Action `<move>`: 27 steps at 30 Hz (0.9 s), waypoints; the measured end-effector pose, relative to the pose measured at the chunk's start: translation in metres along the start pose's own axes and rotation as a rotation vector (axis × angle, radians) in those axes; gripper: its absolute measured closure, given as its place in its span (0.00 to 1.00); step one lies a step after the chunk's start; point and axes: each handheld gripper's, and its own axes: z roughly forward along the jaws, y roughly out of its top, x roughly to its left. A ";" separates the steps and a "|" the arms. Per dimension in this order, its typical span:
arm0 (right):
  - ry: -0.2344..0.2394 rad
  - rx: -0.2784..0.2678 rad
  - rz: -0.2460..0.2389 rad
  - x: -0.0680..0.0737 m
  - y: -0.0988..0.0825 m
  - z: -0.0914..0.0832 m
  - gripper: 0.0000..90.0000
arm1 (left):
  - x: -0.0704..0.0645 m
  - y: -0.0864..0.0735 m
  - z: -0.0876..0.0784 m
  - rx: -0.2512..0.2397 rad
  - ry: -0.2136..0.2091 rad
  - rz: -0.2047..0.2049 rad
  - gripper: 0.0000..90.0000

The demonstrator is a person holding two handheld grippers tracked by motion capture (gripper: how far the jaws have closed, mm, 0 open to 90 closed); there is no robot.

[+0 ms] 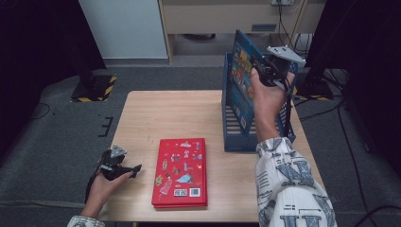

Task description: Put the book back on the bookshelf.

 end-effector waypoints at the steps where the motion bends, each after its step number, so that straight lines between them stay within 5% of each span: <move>1: 0.000 -0.001 0.002 0.000 0.000 0.001 0.92 | 0.000 0.000 0.000 0.000 0.001 0.001 0.05; 27: -0.020 -0.012 -0.010 0.004 -0.005 0.013 0.92 | -0.001 0.000 0.001 0.007 -0.002 0.010 0.05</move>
